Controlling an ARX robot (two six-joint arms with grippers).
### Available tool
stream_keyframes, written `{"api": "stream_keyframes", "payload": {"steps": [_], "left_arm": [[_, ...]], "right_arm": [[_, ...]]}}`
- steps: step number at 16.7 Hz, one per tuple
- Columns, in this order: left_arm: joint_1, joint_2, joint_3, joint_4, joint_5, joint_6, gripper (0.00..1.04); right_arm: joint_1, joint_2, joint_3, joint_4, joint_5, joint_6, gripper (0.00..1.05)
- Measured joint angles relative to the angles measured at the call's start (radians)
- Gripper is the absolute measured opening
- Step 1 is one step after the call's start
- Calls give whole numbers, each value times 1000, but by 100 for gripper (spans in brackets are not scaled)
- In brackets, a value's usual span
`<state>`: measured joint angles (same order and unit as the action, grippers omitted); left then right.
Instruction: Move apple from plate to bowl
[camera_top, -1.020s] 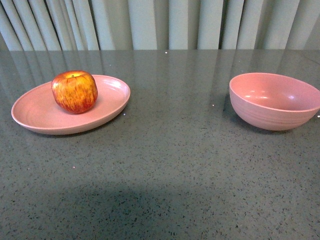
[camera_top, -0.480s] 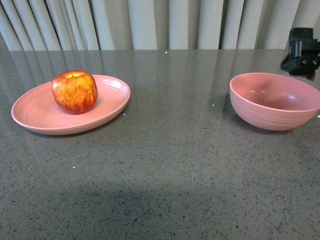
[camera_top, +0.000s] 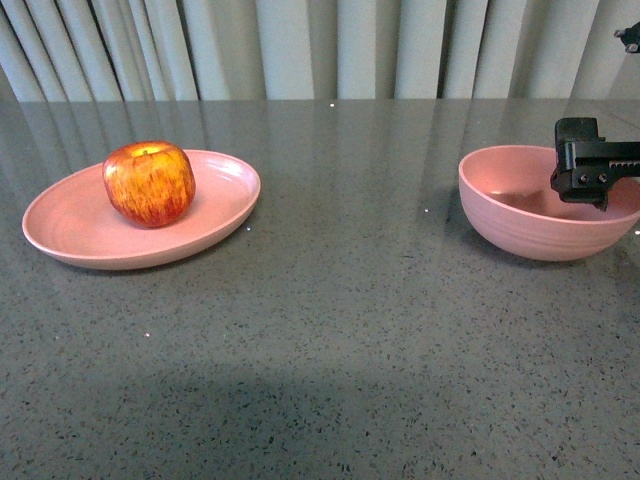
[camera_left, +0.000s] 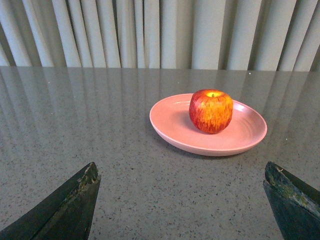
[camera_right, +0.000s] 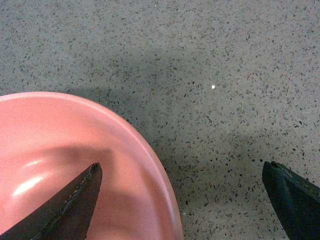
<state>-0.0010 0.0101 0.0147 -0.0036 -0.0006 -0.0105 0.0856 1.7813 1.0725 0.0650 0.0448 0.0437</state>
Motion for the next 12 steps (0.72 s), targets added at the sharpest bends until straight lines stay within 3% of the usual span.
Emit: {"api": "stream_keyframes", "payload": {"steps": [1,2,10,12], "left_arm": [[0,0,0,0,0,0,98],[0,0,0,0,0,0,98],[0,0,0,0,0,0,98],[0,0,0,0,0,0,98]], "right_arm": [[0,0,3,-12,-2,1,97],[0,0,4,-13,-3,1,89],[-15,-18,11,-35,-49,20,8],[-17,-45,11,-36,-48,20,3]]}}
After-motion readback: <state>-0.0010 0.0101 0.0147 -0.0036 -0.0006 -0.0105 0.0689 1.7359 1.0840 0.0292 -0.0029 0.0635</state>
